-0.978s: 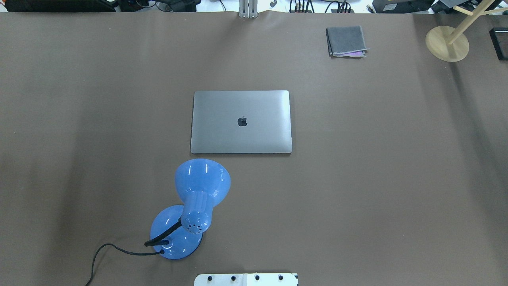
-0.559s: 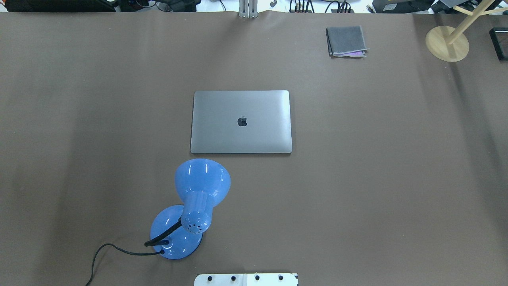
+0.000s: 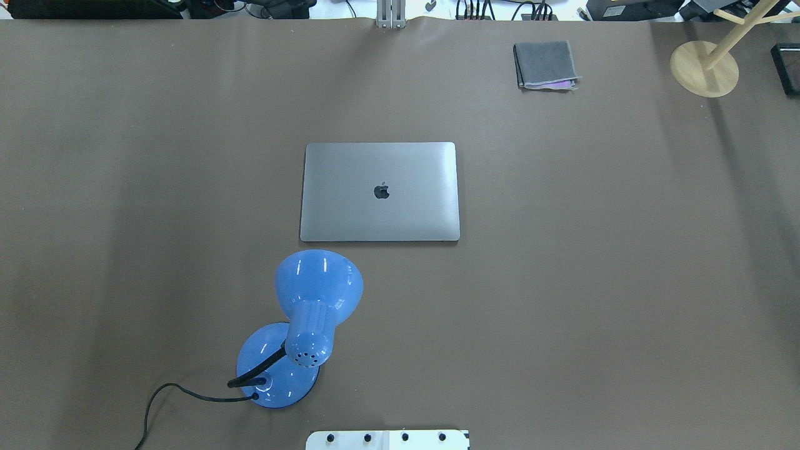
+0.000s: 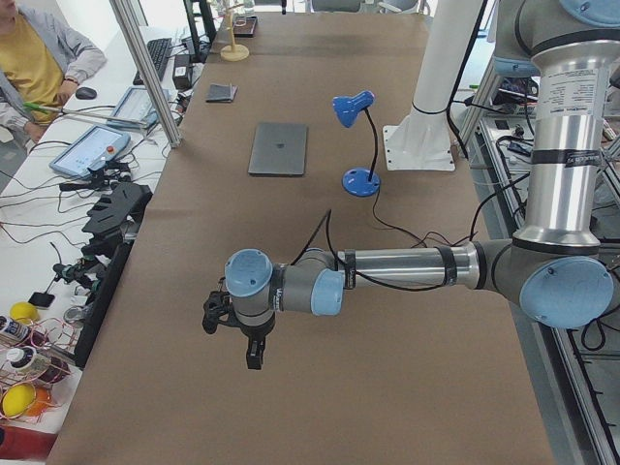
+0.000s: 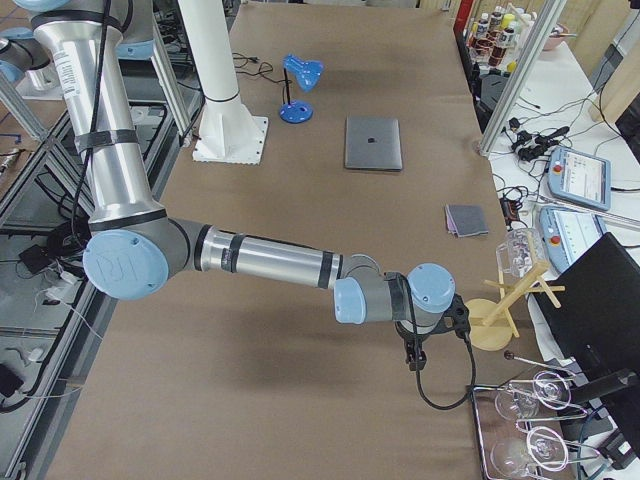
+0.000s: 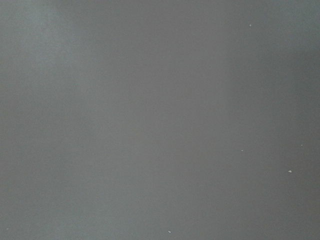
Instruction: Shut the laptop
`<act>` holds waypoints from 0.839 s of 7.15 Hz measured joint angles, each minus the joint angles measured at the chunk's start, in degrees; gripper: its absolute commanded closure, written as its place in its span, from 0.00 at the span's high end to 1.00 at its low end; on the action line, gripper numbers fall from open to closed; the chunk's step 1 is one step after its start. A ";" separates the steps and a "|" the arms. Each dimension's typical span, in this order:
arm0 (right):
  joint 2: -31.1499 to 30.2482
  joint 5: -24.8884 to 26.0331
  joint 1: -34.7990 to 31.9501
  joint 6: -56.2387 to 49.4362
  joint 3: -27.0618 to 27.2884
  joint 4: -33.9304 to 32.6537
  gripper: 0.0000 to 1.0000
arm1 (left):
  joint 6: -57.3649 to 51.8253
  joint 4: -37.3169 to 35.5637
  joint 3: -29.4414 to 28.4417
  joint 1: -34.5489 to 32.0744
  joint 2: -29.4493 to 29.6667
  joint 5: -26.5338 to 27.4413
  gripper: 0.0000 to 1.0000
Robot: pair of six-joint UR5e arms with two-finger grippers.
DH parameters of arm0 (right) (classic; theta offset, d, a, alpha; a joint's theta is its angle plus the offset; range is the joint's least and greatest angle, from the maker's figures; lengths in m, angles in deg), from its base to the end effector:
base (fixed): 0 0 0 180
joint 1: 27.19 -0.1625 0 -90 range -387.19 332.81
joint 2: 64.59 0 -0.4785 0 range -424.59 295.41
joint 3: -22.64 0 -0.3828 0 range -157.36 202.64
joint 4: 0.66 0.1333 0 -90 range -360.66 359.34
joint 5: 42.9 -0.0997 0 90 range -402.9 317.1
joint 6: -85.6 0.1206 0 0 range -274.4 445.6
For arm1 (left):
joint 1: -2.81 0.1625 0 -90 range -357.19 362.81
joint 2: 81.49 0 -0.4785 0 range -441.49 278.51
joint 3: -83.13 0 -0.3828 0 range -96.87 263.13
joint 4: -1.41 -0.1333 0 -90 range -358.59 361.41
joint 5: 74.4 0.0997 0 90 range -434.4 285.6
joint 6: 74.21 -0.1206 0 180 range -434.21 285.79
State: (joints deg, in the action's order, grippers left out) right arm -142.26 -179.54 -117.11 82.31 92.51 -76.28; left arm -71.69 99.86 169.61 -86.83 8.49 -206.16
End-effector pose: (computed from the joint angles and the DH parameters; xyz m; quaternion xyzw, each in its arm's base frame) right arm 0.0448 -0.5900 0.7527 0.0638 -0.3936 -0.0497 0.9157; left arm -0.0499 -0.4893 0.7457 0.0311 0.3570 -0.0023 0.9336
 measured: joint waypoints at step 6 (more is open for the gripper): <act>-0.46 0.14 -0.36 0.38 0.52 -1.81 1.00 | 0.17 -0.73 2.76 -0.01 -1.13 -1.09 0.98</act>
State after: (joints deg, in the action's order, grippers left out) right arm -142.71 -179.39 -117.48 82.69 93.03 -78.09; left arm -71.51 99.13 172.36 -86.84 7.36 -207.25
